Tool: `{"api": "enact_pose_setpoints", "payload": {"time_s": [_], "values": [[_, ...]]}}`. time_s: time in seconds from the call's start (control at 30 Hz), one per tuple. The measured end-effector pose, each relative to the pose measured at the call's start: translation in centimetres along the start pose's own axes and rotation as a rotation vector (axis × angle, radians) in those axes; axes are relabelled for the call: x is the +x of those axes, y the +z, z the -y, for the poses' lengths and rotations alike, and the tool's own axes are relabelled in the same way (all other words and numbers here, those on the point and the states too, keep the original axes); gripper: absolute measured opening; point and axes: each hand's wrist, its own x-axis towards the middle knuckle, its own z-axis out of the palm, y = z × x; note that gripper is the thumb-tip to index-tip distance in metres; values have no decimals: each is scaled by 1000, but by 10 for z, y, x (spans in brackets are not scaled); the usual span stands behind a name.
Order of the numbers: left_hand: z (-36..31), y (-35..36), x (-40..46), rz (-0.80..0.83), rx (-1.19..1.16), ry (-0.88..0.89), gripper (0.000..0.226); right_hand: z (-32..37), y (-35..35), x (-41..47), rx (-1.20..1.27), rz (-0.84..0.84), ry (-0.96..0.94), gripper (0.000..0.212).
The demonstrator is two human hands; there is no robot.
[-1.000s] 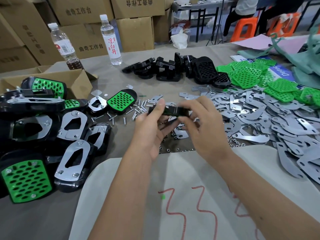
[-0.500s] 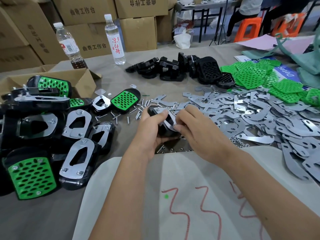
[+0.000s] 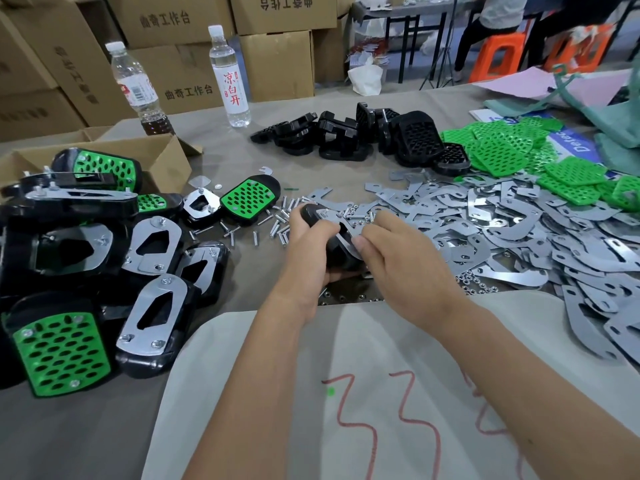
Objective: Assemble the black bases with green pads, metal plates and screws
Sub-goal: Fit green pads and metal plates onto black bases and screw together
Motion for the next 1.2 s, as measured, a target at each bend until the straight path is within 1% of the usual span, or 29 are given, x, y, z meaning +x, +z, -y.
{"api": "enact_pose_setpoints", "payload": {"time_s": [0.07, 0.13, 0.23, 0.3, 0.37, 0.53, 0.7, 0.9, 0.97, 1.03, 1.1, 1.2], "values": [[1, 2, -1, 9, -7, -8, 37, 0, -2, 1, 21, -25, 37, 44], [2, 2, -2, 8, -20, -12, 32, -2, -6, 0, 55, 17, 22, 46], [1, 1, -2, -10, -28, 0, 21, -10, -10, -2, 62, 110, -4, 30], [0, 1, -1, -3, -21, -7, 23, -14, -10, -2, 62, 150, 5, 20], [-1, 0, -1, -3, -5, -15, 26, -14, -7, -1, 71, 148, -43, 17], [-2, -1, -3, -11, 17, -28, 29, -13, -5, 2, 43, 103, -85, 25], [-2, -1, -3, -15, 19, -29, 26, -13, -8, 0, 87, 111, -122, 23], [-2, 0, -5, 5, 38, -26, 28, -8, -4, 0, 128, 51, -50, 32], [-5, 0, -7, 37, 17, -47, 31, -9, -6, 0, 182, -29, 8, 35], [-8, 1, -10, 126, 44, -79, 36, -14, -5, 0, 173, -89, 69, 30], [-10, 3, -14, 226, 80, -113, 40, -20, -4, 0, 128, -88, 107, 26], [-9, 5, -15, 286, 83, -150, 51, -21, -4, 1, 96, -71, 47, 23]]}}
